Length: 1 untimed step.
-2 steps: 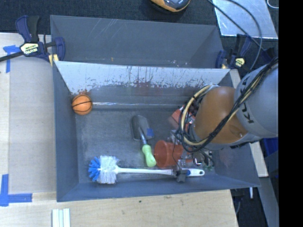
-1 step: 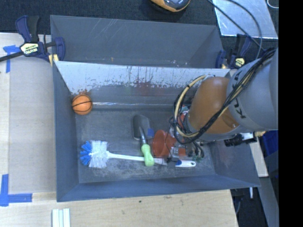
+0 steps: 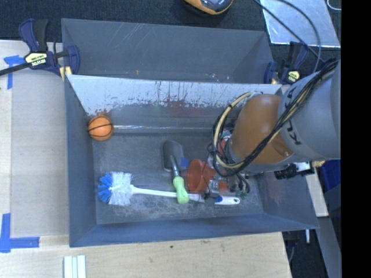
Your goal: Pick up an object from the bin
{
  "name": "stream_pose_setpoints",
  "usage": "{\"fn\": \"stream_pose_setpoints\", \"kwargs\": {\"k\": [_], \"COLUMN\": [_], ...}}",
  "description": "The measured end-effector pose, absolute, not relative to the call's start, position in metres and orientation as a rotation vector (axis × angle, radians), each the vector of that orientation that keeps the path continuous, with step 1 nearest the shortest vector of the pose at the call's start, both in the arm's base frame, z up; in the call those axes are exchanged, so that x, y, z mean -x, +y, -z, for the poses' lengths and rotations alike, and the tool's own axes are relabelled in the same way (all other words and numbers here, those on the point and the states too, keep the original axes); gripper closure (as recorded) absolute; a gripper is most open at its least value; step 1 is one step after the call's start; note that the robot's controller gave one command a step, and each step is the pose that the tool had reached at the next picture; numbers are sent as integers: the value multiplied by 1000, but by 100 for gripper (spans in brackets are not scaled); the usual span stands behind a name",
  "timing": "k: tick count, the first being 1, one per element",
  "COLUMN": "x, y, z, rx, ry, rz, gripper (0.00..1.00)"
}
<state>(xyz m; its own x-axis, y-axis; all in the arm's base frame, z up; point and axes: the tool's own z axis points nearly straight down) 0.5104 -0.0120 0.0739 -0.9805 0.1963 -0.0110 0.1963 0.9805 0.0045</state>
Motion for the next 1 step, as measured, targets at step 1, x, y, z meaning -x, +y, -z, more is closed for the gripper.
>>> {"fn": "stream_pose_setpoints", "kwargs": {"k": [1], "x": [-510], "y": [-12], "z": [-74], "rx": [-308], "ry": [3115], "rz": [-5], "gripper": [100]}}
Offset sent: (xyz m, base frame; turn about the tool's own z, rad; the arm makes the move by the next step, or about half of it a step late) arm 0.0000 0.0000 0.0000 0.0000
